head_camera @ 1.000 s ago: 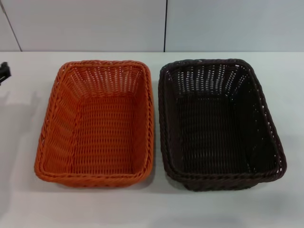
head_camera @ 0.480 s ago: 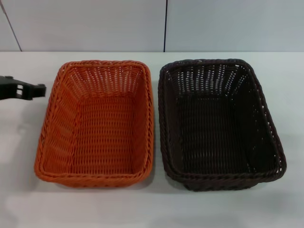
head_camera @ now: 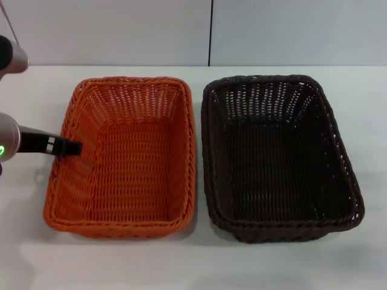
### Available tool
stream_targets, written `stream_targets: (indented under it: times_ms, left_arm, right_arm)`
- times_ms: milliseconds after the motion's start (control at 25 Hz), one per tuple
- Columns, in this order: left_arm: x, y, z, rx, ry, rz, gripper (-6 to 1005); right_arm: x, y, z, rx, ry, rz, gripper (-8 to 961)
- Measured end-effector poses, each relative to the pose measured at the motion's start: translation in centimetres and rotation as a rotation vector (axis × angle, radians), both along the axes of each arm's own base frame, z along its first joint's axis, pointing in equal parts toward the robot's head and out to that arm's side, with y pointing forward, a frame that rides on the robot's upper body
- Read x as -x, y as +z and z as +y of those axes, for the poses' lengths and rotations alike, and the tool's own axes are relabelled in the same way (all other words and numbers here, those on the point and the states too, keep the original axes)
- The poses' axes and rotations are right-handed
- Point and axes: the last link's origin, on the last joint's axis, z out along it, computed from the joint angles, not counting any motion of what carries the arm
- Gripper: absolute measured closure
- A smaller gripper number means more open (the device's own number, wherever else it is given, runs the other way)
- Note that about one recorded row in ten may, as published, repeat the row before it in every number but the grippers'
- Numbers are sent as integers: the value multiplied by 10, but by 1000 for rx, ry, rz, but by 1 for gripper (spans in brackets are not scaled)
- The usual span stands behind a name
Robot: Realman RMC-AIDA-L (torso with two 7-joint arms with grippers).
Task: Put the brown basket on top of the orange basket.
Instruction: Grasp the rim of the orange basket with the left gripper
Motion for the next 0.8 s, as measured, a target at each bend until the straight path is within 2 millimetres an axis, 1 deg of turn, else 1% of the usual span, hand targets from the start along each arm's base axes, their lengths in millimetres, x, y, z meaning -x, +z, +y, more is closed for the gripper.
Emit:
stream_targets:
  times_ms: [40,120,200,280,600,800]
  left_arm:
    - [0,0,0,0,0,0,273]
    - [5,-6,2,25,24,2,275]
    - [5,-6,2,25,24,2,278]
    - [10,-14,5,50,51,3,280]
    - [9,-16,10,61,51,4,289]
    - [9,-15,11,62,44,13,426]
  right_arm:
    - [0,0,0,0,0,0,243]
    - [0,0,0,0,1,0,243]
    - [1,0,1,0,2,0,243]
    - [1,0,1,0,3,0,243]
    - [0,0,1,0,2,-1,242]
    - [-1,0,0,1,-2,-1,243]
